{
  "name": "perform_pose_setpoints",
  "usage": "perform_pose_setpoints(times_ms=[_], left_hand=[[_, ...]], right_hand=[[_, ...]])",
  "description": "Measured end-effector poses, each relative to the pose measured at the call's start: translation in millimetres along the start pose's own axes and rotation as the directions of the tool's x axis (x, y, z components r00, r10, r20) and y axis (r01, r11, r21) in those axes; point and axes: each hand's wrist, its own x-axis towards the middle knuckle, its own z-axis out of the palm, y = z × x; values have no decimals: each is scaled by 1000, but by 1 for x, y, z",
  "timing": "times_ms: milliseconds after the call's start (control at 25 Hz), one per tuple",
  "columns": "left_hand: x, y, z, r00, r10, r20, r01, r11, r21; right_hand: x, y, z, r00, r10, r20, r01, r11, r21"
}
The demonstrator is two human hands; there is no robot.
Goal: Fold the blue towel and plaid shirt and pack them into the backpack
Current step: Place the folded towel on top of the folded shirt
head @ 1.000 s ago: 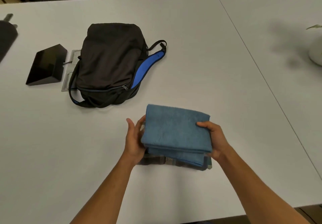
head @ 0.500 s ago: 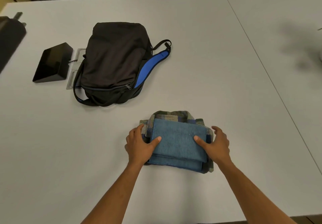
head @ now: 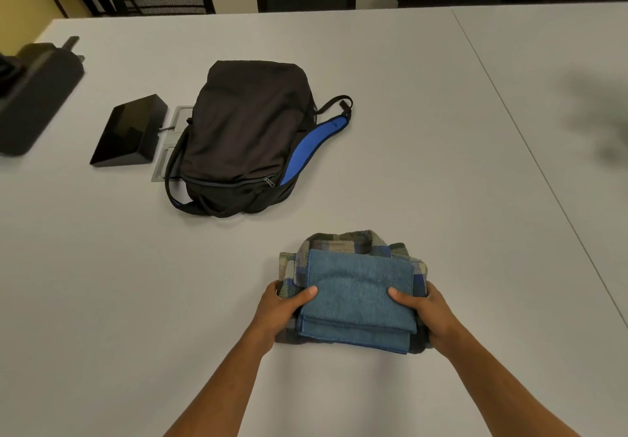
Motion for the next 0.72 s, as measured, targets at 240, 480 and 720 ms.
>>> perform_pose_setpoints(times_ms=[240, 480, 720], left_hand=[[-21, 7, -55, 992, 99, -83, -102, 994, -42], [-27, 23, -140, 978, 157, -136, -160, 987, -9], [-20, 10, -200, 980, 118, -157, -119, 993, 0]], right_hand=[[-5, -1, 59, 995, -85, 52, 86, 996, -15], [-4, 0, 143, 990, -105, 91, 108, 994, -23], [5, 18, 201, 992, -87, 89, 93, 994, -61]])
